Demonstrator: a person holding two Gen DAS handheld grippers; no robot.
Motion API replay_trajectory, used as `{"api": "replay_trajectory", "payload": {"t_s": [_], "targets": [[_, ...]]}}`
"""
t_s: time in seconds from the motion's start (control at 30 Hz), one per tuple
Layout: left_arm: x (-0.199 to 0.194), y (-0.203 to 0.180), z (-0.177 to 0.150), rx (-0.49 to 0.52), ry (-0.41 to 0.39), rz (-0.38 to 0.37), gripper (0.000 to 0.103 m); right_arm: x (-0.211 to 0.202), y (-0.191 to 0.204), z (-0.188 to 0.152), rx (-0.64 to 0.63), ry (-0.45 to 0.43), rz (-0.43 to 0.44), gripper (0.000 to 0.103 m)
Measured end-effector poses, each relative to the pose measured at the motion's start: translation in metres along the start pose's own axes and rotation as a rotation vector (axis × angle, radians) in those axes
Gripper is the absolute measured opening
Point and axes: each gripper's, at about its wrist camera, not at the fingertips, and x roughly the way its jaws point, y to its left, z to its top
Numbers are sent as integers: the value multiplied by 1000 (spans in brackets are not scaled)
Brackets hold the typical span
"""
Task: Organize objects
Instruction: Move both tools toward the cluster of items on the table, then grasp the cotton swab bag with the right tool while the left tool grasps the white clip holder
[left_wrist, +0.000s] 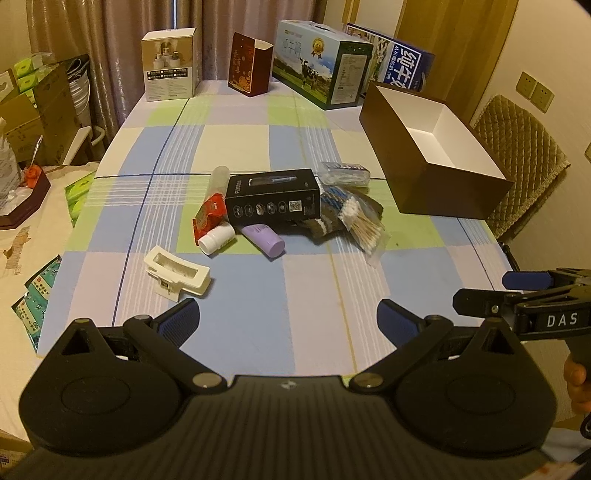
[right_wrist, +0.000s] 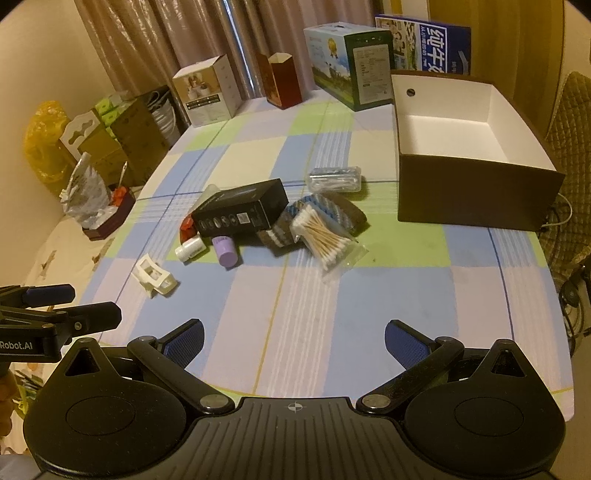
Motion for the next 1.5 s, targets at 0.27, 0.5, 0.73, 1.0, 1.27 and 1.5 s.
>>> {"api": "replay_trajectory", "payload": {"t_s": [0.27, 0.5, 0.73, 1.0, 1.27, 1.5], "targets": [[5, 5, 6, -15, 2, 23, 101, 9, -9, 10, 5, -5, 14, 101], [12, 16, 11, -44, 5, 68, 101, 20, -23, 22, 5, -32, 30, 101], [27, 31, 14, -90, 24, 130, 101, 39, -34, 38, -30, -58, 57, 101], [49, 46, 19, -137, 43, 195, 101, 72, -37, 50, -157, -94, 88, 101], [77, 63, 21, -188, 61, 240, 101, 121, -46, 59, -253, -99, 142, 69], [102, 81, 22, -237, 97, 285, 101, 159, -47, 59, -335, -80, 120, 63]]}}
